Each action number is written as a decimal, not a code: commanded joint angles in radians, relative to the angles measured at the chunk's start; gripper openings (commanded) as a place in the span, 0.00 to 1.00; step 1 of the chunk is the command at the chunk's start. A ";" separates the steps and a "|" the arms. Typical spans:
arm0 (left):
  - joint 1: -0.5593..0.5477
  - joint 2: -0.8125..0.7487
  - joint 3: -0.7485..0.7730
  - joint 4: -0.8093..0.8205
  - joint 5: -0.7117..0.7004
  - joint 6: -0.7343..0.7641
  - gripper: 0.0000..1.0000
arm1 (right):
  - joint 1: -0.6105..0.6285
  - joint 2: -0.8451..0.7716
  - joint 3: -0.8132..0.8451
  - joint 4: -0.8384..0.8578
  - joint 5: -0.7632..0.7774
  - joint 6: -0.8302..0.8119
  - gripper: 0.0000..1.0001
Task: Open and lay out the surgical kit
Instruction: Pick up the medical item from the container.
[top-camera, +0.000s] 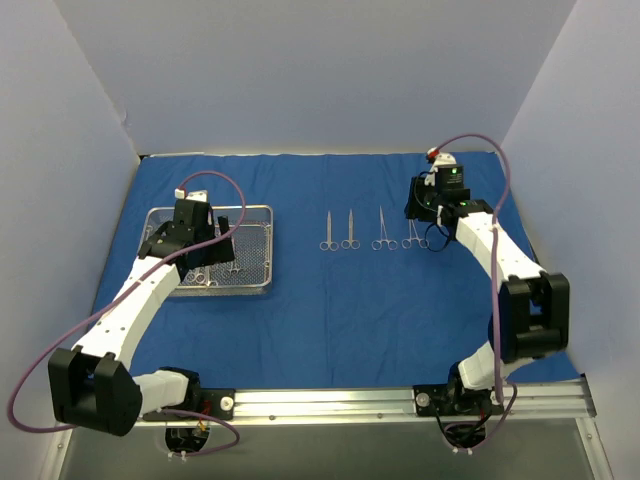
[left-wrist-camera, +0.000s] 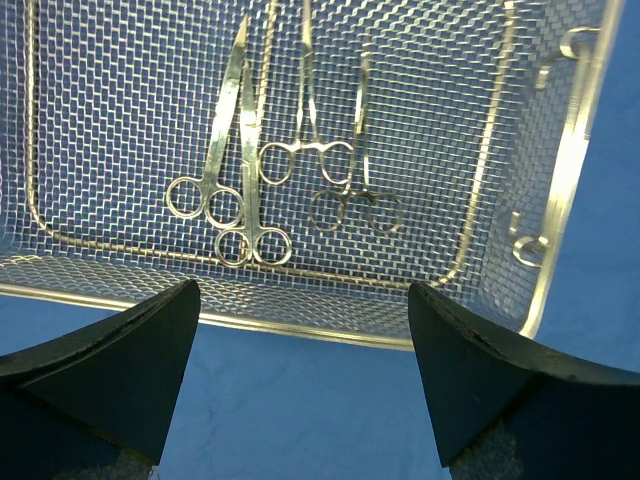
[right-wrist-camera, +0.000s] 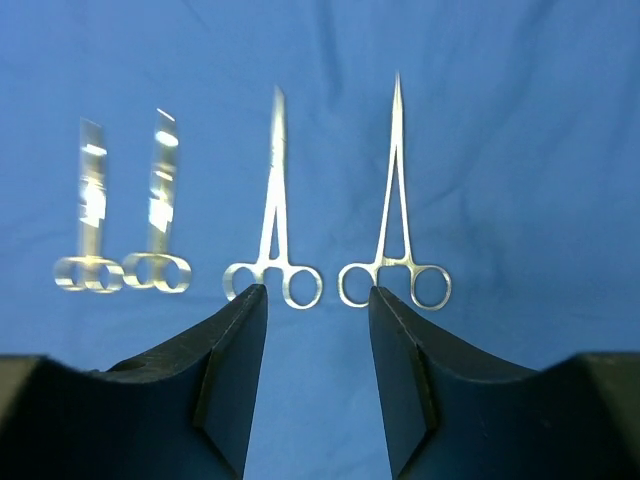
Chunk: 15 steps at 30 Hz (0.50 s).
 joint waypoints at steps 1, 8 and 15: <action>0.016 0.048 0.028 0.031 -0.042 -0.025 0.94 | 0.015 -0.165 -0.039 0.008 0.043 0.012 0.42; 0.036 0.193 0.121 0.027 0.033 -0.041 0.98 | 0.024 -0.478 -0.188 0.062 0.037 0.044 0.49; 0.042 0.377 0.230 0.016 0.078 -0.023 0.89 | 0.028 -0.705 -0.315 0.215 -0.037 0.072 0.61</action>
